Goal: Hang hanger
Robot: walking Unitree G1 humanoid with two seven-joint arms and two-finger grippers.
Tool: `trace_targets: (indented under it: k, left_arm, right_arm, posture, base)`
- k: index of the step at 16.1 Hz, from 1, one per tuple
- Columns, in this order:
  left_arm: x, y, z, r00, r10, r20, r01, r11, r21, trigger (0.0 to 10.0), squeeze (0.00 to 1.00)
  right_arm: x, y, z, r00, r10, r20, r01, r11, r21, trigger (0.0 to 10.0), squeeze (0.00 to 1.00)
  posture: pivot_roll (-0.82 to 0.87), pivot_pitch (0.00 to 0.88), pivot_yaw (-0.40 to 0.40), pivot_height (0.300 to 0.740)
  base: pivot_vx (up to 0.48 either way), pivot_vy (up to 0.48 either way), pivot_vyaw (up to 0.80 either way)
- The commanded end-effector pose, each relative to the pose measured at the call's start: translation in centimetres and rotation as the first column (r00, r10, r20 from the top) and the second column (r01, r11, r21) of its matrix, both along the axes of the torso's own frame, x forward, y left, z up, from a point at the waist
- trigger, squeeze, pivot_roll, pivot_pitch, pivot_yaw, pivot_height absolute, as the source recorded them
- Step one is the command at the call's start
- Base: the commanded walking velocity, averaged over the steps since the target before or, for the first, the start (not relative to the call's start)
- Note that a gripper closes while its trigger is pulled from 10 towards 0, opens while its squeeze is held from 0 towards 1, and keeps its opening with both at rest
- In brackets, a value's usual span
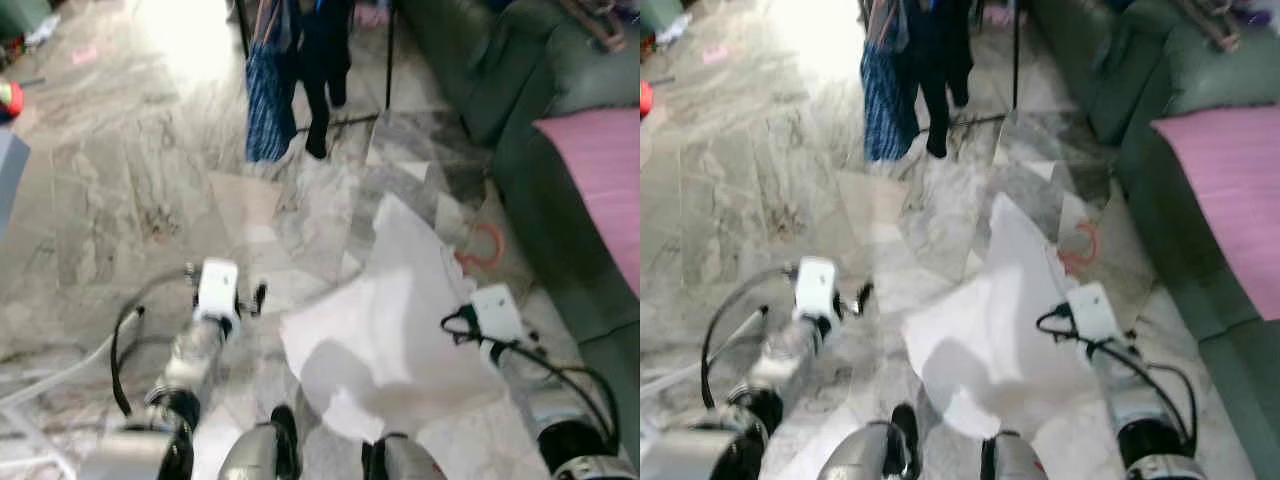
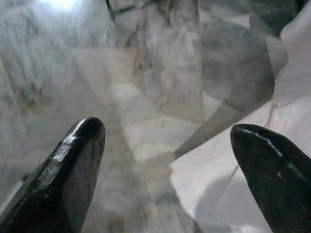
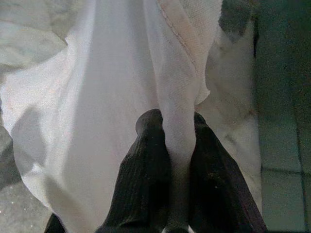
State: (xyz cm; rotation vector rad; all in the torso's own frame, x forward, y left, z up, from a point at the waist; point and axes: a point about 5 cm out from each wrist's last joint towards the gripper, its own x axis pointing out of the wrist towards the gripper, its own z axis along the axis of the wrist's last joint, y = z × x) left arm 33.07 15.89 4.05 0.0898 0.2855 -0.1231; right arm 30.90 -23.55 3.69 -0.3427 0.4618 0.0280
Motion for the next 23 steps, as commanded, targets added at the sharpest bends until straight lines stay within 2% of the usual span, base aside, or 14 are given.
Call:
trace_targets:
  k: [1, 2, 4, 5, 9, 11, 12, 13, 14, 16, 20, 23]
  left_arm:
    - [-1.7, 0.6, -2.3, 0.994, 0.035, -0.105, -0.033, 0.999, 0.019, 10.0, 1.0]
    - [-2.5, 0.4, -3.3, 0.988, 0.023, -0.15, -0.017, 0.999, 0.044, 10.0, 1.0]
    - [-3.3, 0.1, -4.1, 0.983, 0.003, -0.183, 0.011, 0.997, 0.074, 10.0, 1.0]
    - [-3.9, 0.0, -4.8, 0.976, -0.023, -0.215, 0.039, 0.997, 0.07, 10.0, 0.0]
    - [-6.8, 0.5, -7.5, 0.933, 0.001, -0.36, 0.06, 0.985, 0.159, 10.0, 0.0]
    - [-8.0, 0.2, -8.5, 0.909, -0.016, -0.417, 0.088, 0.984, 0.154, 10.0, 0.0]
    - [-8.1, 0.1, -8.6, 0.904, -0.023, -0.426, 0.098, 0.983, 0.153, 10.0, 0.0]
    - [-8.5, 0.0, -8.9, 0.895, -0.04, -0.444, 0.111, 0.985, 0.135, 10.0, 0.0]
    - [-9.0, -0.3, -9.3, 0.882, -0.064, -0.467, 0.139, 0.982, 0.127, 10.0, 0.0]
    - [-9.7, -0.3, -9.8, 0.868, -0.082, -0.49, 0.167, 0.977, 0.132, 10.0, 0.0]
    - [-9.8, 0.1, -9.8, 0.866, -0.079, -0.494, 0.149, 0.983, 0.105, 10.0, 0.0]
    - [-9.8, 0.0, -9.8, 0.864, -0.087, -0.497, 0.163, 0.98, 0.112, 10.0, 0.0]
  right_arm:
    - [-0.4, 0.0, -0.7, 0.999, -0.036, -0.003, 0.036, 0.999, -0.006, 0.0, 0.0]
    - [-0.8, 0.3, -1.5, 0.998, -0.055, -0.024, 0.055, 0.998, -0.007, 0.0, 0.0]
    - [-1.1, 0.6, -2.0, 0.998, -0.061, -0.033, 0.06, 0.998, -0.029, 0.0, 0.0]
    - [-1.3, 0.9, -2.3, 0.996, -0.086, -0.034, 0.086, 0.996, -0.006, 0.0, 0.0]
    - [-2.3, 2.6, -4.1, 0.991, -0.122, -0.063, 0.123, 0.992, 0.007, 0.0, 0.0]
    - [-3.0, 3.6, -5.0, 0.988, -0.127, -0.083, 0.129, 0.991, 0.023, 0.0, 0.0]
    - [-3.1, 3.8, -5.2, 0.987, -0.133, -0.09, 0.135, 0.99, 0.025, 2.8, 0.0]
    - [-3.3, 4.1, -5.4, 0.984, -0.151, -0.099, 0.157, 0.986, 0.059, 4.3, 0.0]
    - [-3.5, 4.5, -5.7, 0.984, -0.145, -0.105, 0.151, 0.987, 0.056, 10.0, 0.0]
    - [-3.8, 5.3, -6.1, 0.984, -0.136, -0.114, 0.142, 0.989, 0.05, 10.0, 0.0]
    - [-3.6, 6.3, -6.0, 0.988, -0.12, -0.101, 0.127, 0.99, 0.06, 10.0, 0.0]
    - [-3.5, 6.4, -5.9, 0.988, -0.126, -0.086, 0.131, 0.989, 0.064, 10.0, 0.0]
  posture:
    - [-0.05, 0.161, 0.015, 0.74]
    - [-0.05, 0.149, 0.013, 0.74]
    - [-0.05, 0.144, 0.01, 0.74]
    - [-0.04, 0.135, 0.009, 0.74]
    - [-0.03, 0.063, 0.003, 0.74]
    - [-0.03, 0.029, 0.003, 0.74]
    - [-0.03, 0.024, 0.006, 0.74]
    - [-0.03, 0.015, 0.013, 0.74]
    - [-0.02, 0.012, 0.018, 0.74]
    - [-0.02, 0.012, 0.021, 0.74]
    - [-0.02, 0.038, 0.04, 0.74]
    - [-0.03, 0.046, 0.05, 0.74]
  base:
    - [0.0, 0.0, 0.0]
    - [0.0, 0.0, 0.0]
    - [0.0, 0.0, 0.0]
    - [0.0, 0.0, 0.0]
    - [0.0, 0.0, 0.0]
    - [0.0, 0.0, 0.0]
    - [0.0, 0.0, 0.0]
    - [0.0, 0.0, 0.0]
    - [0.0, 0.0, 0.0]
    - [0.0, 0.0, 0.0]
    - [0.0, 0.0, 0.0]
    - [0.0, 0.0, 0.0]
